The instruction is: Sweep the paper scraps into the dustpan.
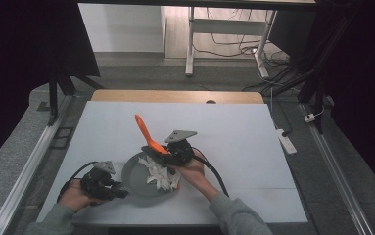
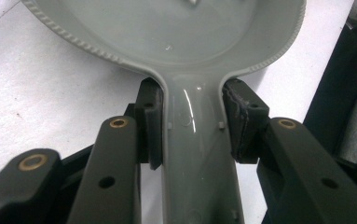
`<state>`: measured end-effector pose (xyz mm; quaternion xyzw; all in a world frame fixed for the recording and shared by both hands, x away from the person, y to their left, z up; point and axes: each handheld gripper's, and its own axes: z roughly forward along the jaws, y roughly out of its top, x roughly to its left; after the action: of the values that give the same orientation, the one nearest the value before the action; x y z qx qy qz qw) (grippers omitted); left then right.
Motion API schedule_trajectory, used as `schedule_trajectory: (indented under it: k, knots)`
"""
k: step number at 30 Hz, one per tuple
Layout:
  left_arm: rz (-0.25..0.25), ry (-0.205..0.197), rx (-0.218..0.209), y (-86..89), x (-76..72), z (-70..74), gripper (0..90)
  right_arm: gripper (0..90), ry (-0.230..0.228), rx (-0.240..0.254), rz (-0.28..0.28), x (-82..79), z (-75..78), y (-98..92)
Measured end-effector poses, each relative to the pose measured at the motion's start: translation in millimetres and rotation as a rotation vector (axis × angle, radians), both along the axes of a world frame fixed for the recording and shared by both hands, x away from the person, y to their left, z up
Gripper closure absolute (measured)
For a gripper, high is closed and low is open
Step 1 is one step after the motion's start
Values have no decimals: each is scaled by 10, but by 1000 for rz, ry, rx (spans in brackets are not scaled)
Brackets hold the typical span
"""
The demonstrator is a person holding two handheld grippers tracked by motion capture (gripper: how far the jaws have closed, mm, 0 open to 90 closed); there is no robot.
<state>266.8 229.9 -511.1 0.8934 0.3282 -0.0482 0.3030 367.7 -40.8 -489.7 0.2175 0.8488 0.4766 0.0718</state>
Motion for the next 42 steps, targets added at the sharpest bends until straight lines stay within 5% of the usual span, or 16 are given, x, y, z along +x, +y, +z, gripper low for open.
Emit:
schedule_trajectory:
  k: [4, 9, 21, 33, 42]
  knots:
    - [1, 0, -3, 0, 1, -3, 617, 697, -33, 33, 14, -15, 71, -28]
    - [1, 1, -4, 1, 1, -4, 617, 697, -53, 69, -42, 59, 144, -162]
    - [4, 1, -4, 2, -5, 1, 616, 697, -60, 64, -146, 367, 214, -362]
    - [43, 14, -12, 74, 12, -6, 616, 698, -40, -84, -217, 868, 98, -239]
    - [53, 18, -17, 93, 22, -16, 616, 699, 14, -135, -167, 948, -7, 8]
